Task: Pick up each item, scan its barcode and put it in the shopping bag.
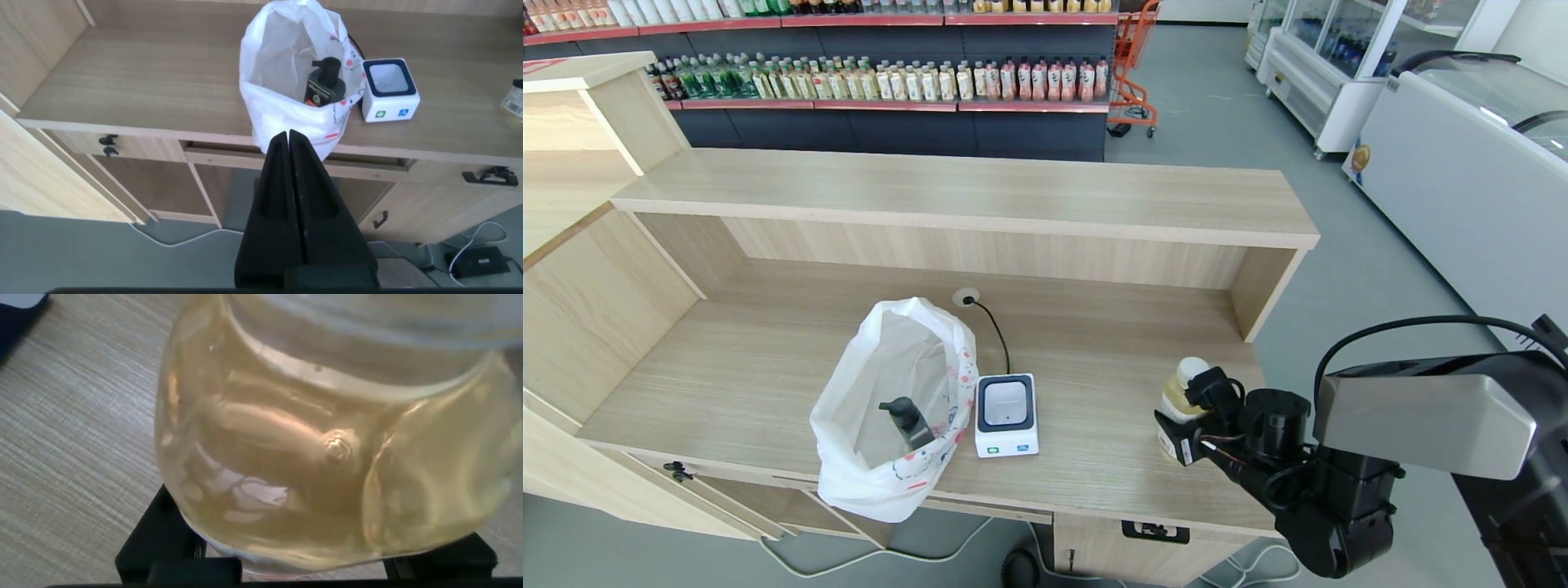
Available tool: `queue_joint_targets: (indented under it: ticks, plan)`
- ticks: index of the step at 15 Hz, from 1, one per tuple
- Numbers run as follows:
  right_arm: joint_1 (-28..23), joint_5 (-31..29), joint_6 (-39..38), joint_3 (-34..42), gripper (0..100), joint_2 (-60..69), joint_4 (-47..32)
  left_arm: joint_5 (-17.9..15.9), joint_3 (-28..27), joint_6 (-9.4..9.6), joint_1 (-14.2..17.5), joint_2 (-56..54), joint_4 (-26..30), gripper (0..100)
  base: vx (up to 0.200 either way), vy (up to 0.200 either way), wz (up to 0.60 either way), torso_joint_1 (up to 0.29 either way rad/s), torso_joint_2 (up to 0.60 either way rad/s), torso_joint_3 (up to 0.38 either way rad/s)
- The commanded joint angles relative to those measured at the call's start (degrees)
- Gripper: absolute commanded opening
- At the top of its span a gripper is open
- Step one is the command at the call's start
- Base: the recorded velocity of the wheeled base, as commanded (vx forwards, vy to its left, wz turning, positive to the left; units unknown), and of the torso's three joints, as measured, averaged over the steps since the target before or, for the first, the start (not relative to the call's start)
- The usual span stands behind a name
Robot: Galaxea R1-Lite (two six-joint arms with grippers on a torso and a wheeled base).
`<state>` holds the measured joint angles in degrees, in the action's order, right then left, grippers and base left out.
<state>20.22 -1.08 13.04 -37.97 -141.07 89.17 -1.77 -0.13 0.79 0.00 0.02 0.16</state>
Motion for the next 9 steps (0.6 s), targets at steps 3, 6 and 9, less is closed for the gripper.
queue_joint_targets:
  ticks: [3,6,9]
  plan:
    - [-2.03,0.03,-1.00,1.94,0,8.00,-2.16,0.01,0.05,0.00,0.00,0.06,0.02,0,0.000,0.000,0.00,0.000,0.00,0.000]
    - [-7.57,2.67,-13.13,2.47,0,26.11,-13.50,0.01,0.05,0.00,0.00,0.06,0.02,0,0.000,0.000,0.00,0.000,0.00,0.000]
    - [-11.44,18.66,-28.42,1.15,0,55.20,-42.59,0.01,-0.04,0.00,0.00,0.06,0.02,0,0.000,0.000,0.00,0.000,0.00,0.000]
